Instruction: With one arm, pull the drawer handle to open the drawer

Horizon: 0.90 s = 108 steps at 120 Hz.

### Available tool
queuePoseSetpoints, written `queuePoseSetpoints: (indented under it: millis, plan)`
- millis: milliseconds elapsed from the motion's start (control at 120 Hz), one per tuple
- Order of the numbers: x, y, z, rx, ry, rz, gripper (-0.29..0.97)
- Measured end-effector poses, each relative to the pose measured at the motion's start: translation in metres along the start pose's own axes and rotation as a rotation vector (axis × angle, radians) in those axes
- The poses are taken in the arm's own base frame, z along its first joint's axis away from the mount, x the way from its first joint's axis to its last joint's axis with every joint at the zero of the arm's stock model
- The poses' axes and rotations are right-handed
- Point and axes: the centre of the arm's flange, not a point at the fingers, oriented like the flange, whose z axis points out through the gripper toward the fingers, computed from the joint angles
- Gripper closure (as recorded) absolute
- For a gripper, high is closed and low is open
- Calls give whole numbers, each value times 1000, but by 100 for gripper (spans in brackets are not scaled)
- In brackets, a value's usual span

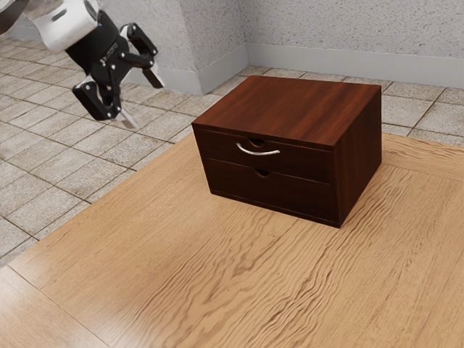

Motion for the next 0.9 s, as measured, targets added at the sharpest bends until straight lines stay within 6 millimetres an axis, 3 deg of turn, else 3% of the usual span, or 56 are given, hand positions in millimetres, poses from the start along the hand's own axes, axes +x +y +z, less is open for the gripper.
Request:
queuePoseSetpoints:
  millis: [225,275,375,442,608,900]
  plan:
    - [-2,2,11,-50,-32,5,1]
    - [-2,-4,29,-65,-52,4,1]
    - [5,-8,96,-107,-61,11,1]
    - [4,-10,123,-94,-68,6,4]
    - [0,-28,146,-10,-96,-8,24]
    - [-20,-59,190,87,-163,-36,38]
